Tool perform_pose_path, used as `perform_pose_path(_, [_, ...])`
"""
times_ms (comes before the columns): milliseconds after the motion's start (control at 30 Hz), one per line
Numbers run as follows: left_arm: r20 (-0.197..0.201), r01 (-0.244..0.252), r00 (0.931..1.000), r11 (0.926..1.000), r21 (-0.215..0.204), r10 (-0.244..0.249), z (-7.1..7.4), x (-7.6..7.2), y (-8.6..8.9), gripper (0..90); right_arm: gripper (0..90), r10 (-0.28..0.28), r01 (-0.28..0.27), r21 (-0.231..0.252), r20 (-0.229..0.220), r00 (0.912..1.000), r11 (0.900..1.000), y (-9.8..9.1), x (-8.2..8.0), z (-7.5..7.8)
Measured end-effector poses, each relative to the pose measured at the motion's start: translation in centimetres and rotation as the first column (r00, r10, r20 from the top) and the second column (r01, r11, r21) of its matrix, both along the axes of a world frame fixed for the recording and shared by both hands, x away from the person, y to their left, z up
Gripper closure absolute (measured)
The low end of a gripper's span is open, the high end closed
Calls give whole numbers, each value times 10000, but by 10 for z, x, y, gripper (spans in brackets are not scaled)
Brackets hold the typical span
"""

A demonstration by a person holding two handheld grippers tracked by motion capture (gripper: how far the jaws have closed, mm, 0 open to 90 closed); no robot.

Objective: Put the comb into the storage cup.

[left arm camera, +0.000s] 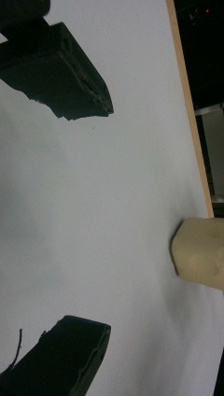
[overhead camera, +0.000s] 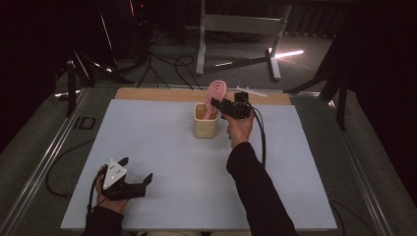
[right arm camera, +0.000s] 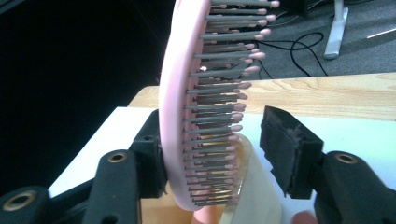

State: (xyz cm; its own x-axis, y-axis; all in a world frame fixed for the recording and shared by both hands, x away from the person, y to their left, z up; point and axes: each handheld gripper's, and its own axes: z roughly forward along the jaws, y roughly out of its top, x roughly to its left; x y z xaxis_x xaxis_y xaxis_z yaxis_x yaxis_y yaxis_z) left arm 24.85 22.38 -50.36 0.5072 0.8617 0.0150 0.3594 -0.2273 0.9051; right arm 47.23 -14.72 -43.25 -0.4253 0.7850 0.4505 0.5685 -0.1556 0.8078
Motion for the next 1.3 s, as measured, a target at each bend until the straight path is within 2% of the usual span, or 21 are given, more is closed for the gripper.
perform_pose_path(233, [-15, 2, 10000, 10000, 48, -2, 0, 0, 0, 3, 388, -6, 6, 45, 95, 10000, 10000, -2, 0, 1])
perform_pose_path(433, [-14, -3, 10000, 10000, 41, 3, 0, 0, 0, 3, 363, 228, -228, 45, 43, 9997, 9997, -3, -1, 1])
perform_pose_path(567, [-4, -12, 10000, 10000, 26, 12, 0, 0, 0, 2, 267, 146, -143, -263, 99, 9998, 9996, -2, -1, 1])
perform_pose_path(600, [-2, -15, 10000, 10000, 16, 15, 0, 0, 0, 2, 267, 146, -143, -263, 99, 9998, 9996, -2, -1, 1])
perform_pose_path(633, [2, -22, 10000, 10000, 6, 22, 0, 0, 0, 2, 199, 117, -113, -398, 107, 9999, 9991, -1, -2, 2])
perform_pose_path(667, [-2, -14, 10000, 10000, 13, 14, 0, 0, 0, 2, 199, 117, -113, -398, 107, 9999, 9991, -1, -2, 2])
perform_pose_path(700, [-1, -18, 10000, 10000, 21, 18, 0, 0, 0, 2, 155, 57, -50, -620, 108, 9999, 9981, -1, -2, 2])
perform_pose_path(1033, [-8, -38, 10000, 10000, 31, 38, 0, 0, 0, 2, 104, 136, -125, -888, 127, 9998, 9960, -11, -4, 6])
perform_pose_path(1233, [-15, -91, 10000, 10000, 25, 91, -1, 0, 0, 2, 91, 376, -329, -1499, 288, 9989, 9882, -17, -10, 11])
perform_pose_path(1300, [-15, -91, 10000, 10000, 25, 91, -1, 0, 0, 3, 91, 387, -331, -1522, 341, 9987, 9878, -18, -11, 12])
